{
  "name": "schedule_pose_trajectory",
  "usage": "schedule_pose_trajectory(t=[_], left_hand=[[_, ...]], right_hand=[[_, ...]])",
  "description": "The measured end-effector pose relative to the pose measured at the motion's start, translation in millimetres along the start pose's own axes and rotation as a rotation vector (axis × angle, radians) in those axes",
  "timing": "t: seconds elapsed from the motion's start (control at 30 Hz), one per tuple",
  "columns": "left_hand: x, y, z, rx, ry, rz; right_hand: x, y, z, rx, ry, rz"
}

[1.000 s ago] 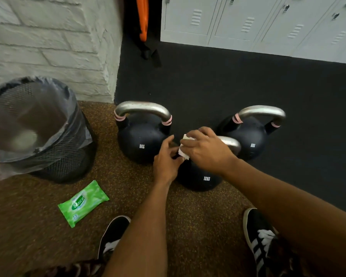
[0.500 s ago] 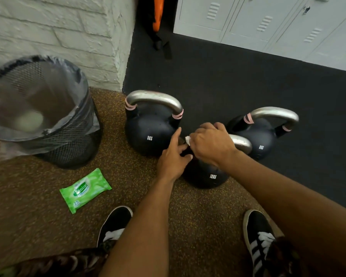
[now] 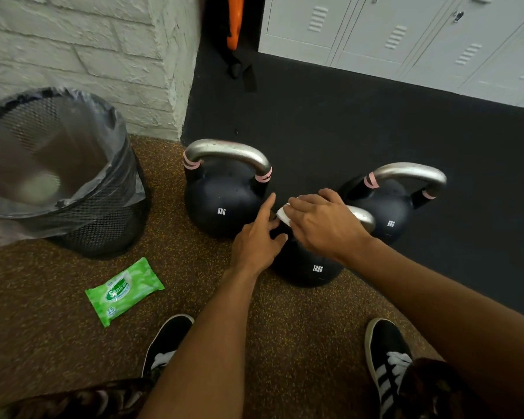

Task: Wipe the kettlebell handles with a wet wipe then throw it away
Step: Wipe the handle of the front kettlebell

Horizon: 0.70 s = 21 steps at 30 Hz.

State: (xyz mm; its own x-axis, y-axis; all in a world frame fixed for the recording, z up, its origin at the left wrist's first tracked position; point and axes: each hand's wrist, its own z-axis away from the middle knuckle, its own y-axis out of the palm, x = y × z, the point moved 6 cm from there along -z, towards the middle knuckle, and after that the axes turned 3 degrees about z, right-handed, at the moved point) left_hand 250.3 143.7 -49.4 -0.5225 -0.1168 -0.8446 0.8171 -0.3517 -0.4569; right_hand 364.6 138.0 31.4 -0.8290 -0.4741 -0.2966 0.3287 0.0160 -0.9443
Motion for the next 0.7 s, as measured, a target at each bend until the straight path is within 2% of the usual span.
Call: schedule_pose_trajectory(t=[0.07,0.17,0.27,0.33,0.47,0.7], left_hand=[[-5,2,4,0.008,0.071,-0.122],[-11,11,15,0.032,0.220,-0.408],[-5,21,25,0.063,0.271,-0.709],[-1,25,27,0.078,0.290,-0.829],[-3,31,28,0.093,0.307,-0.906],[-2,34,28,0.117,0.273,-0.908]], right_hand=[[5,4,16,-0.005,-0.006,0.065],[15,17,40,0.085,0.011,0.157],[18,24,55,0.137,0.104,0.169],[20,23,58,0.124,0.159,0.154],[28,20,55,0.117,0.211,0.139],[34,16,43,0.148,0.131,0.184]])
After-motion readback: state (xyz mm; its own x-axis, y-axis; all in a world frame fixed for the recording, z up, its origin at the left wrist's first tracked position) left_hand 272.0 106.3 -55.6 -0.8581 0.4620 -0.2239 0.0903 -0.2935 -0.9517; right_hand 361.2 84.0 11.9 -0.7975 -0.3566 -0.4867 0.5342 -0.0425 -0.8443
